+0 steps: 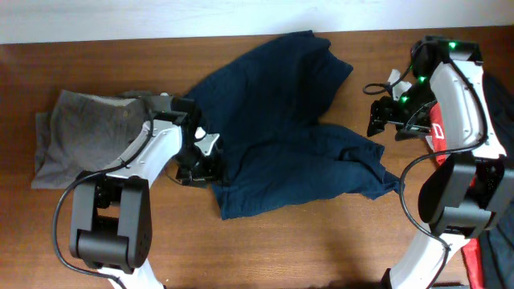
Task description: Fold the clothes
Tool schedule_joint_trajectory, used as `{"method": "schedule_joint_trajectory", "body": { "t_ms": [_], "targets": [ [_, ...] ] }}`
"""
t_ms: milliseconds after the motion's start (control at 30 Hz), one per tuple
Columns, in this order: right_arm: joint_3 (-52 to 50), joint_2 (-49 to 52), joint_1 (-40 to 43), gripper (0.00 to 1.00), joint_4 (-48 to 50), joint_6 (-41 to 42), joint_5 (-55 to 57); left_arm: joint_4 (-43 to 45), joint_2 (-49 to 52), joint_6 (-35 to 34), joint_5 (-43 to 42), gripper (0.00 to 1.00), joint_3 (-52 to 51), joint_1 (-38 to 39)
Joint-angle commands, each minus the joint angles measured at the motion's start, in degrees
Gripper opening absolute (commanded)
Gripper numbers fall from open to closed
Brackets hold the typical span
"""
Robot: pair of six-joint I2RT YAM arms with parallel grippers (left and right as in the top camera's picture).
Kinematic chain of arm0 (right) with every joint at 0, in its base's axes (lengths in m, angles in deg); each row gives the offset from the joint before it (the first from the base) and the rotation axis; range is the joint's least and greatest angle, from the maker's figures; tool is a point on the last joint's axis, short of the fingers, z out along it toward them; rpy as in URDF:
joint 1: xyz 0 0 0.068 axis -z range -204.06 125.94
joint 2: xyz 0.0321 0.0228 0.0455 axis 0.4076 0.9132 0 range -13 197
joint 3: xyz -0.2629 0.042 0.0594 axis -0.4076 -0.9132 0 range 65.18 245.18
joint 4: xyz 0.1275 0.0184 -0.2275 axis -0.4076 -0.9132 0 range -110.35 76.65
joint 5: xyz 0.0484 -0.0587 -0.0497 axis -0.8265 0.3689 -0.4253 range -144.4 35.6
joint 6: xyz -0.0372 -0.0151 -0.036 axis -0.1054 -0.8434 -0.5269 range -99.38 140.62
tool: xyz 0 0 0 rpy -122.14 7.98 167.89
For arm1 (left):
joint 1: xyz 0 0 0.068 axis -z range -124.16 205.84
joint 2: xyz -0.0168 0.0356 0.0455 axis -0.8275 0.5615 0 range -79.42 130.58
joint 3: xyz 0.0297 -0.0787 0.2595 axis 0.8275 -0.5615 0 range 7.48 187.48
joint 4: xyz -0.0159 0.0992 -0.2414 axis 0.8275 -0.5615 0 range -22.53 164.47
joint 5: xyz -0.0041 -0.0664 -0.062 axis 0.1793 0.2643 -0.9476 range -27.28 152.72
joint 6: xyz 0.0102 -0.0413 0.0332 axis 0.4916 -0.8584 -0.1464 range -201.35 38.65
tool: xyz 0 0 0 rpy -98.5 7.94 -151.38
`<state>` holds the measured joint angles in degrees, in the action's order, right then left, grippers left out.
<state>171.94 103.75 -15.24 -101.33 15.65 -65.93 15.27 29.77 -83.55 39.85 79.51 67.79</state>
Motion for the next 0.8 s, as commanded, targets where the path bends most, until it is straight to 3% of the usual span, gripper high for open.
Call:
{"method": "schedule_joint_trajectory", "body": {
  "t_ms": [0, 67, 133, 167, 333, 533, 633, 667, 700, 767],
  "targets": [
    [-2.8, -0.2, -0.9, 0.74, 1.0, -0.6, 0.8, 2.0, -0.3, -1.7, -0.2, 0.49, -0.4, 0.1],
    [-4.5, -0.2, -1.1, 0.74, 1.9, -0.6, 0.8, 2.5, -0.3, -1.7, -0.2, 0.32, -0.4, 0.1],
    [-6.5, -0.2, -1.0, 0.74, 3.5, -0.6, 0.8, 1.8, -0.3, -1.7, 0.0, 0.04, -0.4, 0.1],
    [-7.4, -0.2, -1.0, 0.74, 4.1, -0.6, 0.7, 1.1, -0.3, -1.7, 0.3, 0.01, -0.4, 0.1],
    [-12.2, -0.2, -1.0, 0.69, 5.4, -0.7, 0.0, -1.9, -0.3, -6.2, 6.2, 0.01, -0.4, 0.0],
    [-19.9, -0.2, -3.9, 0.61, 9.8, -3.8, -3.4, -0.4, -0.3, -6.1, 6.2, 0.01, -0.4, 0.0],
    [-23.5, -0.2, -5.0, 0.41, 12.5, -2.5, -3.2, -0.5, -0.3, -6.1, 6.2, 0.01, -0.4, 0.0],
    [-24.5, -0.2, -5.1, 0.31, 13.1, -2.4, -2.8, -0.7, -0.3, -6.1, 6.2, 0.00, -0.4, 0.0],
    [-25.1, -0.2, -5.1, 0.14, 13.6, -1.4, -1.6, -0.9, -0.3, -6.1, 6.3, 0.00, -0.4, 0.0],
    [-25.0, -0.2, -4.7, 0.04, 14.5, 3.6, 3.5, -1.5, -0.3, -6.1, 6.6, 0.01, -0.4, 0.0]
  ]
}}
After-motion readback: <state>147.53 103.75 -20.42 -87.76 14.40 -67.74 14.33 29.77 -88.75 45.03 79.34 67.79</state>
